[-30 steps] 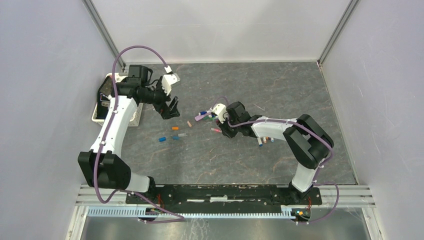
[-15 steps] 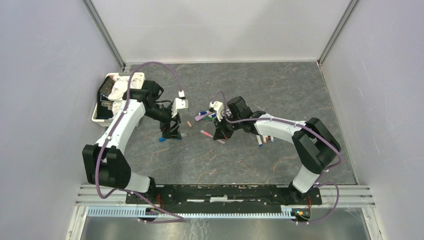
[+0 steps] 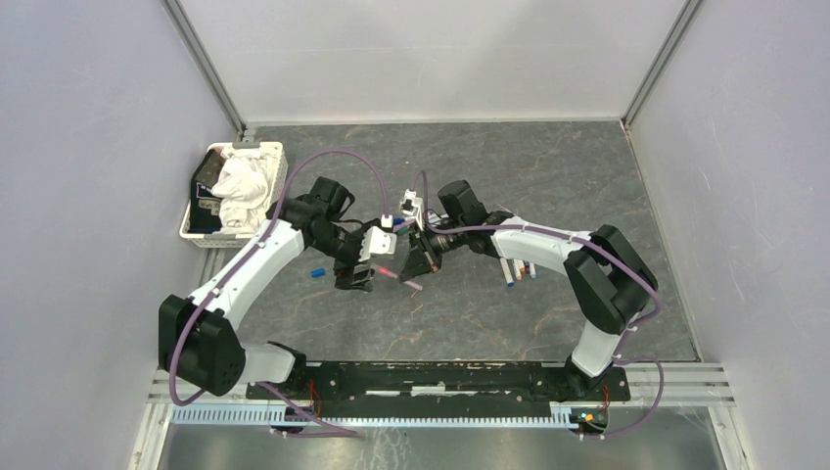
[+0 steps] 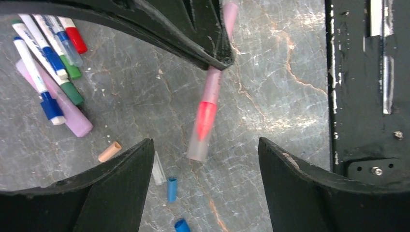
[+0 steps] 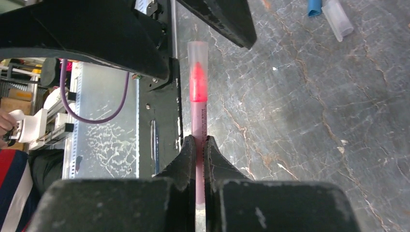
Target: Open the pen caps
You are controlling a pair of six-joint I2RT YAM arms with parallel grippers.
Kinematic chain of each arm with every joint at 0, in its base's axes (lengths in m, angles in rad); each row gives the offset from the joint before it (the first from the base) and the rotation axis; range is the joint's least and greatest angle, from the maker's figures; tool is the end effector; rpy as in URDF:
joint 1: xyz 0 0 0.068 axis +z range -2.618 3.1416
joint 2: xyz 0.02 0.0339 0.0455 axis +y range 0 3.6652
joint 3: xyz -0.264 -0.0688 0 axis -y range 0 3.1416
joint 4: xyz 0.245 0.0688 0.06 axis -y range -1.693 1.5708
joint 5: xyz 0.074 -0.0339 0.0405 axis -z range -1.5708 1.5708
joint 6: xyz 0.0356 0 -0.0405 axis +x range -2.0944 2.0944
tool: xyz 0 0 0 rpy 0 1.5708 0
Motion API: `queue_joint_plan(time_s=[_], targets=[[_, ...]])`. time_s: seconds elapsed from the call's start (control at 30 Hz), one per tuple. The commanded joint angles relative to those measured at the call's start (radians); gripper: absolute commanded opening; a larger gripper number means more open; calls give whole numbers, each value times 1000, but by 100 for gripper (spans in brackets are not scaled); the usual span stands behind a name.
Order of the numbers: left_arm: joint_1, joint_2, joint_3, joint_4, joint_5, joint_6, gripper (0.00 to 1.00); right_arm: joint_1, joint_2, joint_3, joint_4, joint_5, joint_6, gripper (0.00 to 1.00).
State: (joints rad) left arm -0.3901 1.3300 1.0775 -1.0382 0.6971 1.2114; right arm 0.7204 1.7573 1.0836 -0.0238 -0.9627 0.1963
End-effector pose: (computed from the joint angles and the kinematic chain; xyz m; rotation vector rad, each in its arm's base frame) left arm 0.2107 -0.1114 0.2694 1.9042 1.6663 -0.6997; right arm 0.2589 0.2661 0.2064 -1.1408 2.0825 1.5570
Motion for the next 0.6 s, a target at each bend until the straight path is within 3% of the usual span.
queue_joint_plan(time_s=[0.0, 0.37, 0.57], targets=[[-34, -10, -1, 75, -36, -14, 82, 10, 19, 53, 26, -100, 9, 0], [-103, -12, -36, 88, -73, 1, 40, 14, 51, 81, -3, -142, 24, 0], [-106, -10, -37, 53, -136, 32, 40, 11, 52, 84, -14, -155, 17, 0]])
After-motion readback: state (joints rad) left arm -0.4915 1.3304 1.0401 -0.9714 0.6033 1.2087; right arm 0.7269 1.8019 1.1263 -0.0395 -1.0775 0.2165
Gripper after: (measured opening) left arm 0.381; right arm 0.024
